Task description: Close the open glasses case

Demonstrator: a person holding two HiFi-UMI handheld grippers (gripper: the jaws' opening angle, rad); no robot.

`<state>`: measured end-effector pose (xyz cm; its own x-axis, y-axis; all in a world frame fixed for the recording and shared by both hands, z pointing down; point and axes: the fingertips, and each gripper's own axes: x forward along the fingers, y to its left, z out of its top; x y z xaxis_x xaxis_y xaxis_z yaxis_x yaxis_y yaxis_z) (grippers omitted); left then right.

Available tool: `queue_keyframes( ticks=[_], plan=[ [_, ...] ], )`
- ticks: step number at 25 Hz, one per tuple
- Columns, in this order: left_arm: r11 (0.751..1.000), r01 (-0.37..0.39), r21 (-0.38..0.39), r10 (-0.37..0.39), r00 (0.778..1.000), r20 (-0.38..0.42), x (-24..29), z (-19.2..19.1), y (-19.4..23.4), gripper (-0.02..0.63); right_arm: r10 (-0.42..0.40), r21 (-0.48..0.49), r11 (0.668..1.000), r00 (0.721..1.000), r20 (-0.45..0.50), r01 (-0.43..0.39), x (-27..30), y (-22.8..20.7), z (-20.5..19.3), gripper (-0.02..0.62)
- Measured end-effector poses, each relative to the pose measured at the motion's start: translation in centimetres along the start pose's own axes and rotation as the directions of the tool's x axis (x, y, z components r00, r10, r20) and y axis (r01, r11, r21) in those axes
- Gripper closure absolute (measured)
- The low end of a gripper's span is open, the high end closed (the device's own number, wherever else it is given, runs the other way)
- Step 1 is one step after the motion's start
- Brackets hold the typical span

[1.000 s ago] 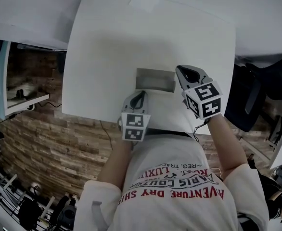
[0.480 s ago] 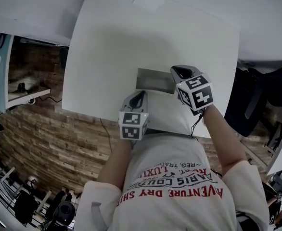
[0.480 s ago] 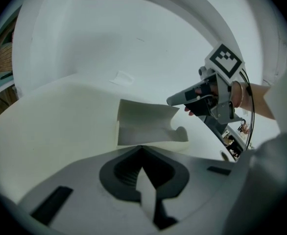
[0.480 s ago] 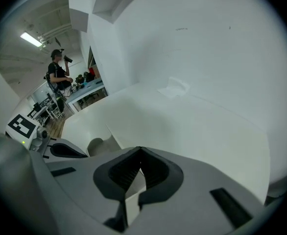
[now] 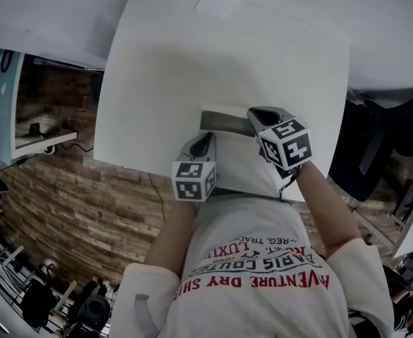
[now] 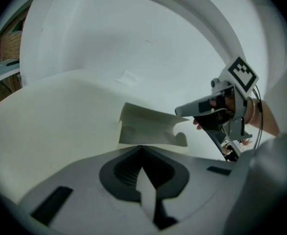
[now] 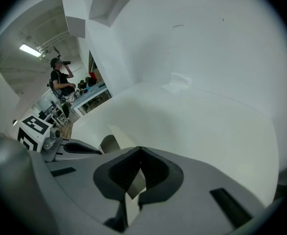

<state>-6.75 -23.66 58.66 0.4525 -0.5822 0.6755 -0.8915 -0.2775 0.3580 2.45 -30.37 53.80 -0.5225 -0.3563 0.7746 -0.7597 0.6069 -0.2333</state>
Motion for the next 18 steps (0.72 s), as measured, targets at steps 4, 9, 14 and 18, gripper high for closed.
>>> queue_keyframes(
  ticks=[4, 9, 14, 18],
  plan=[
    [1.0, 0.008, -0.011, -0.008, 1.0, -0.001, -0.1, -0.1, 0.2, 0.609, 0.008, 0.015, 1.0, 1.0, -0.013, -0.008, 0.3, 0.9, -1.3, 0.584],
    [1.0, 0.011, -0.001, -0.011, 1.0, 0.0, -0.2, 0.0, 0.1, 0.609, 0.016, 0.054, 0.998, 1.0, 0.013, -0.017, 0.3, 1.4, -2.2, 0.584],
    [1.0, 0.005, 0.006, -0.005, 1.0, 0.002, -0.1, -0.2, 0.2, 0.609, 0.039, 0.078, 0.996, 0.999, -0.017, -0.037, 0.6, 2.8, -4.5, 0.584],
    [1.0, 0.002, 0.018, -0.002, 1.0, -0.002, -0.1, -0.3, 0.2, 0.609, 0.039, 0.086, 0.995, 0.999, 0.008, -0.039, 0.8, 3.0, -5.1, 0.584]
  ],
)
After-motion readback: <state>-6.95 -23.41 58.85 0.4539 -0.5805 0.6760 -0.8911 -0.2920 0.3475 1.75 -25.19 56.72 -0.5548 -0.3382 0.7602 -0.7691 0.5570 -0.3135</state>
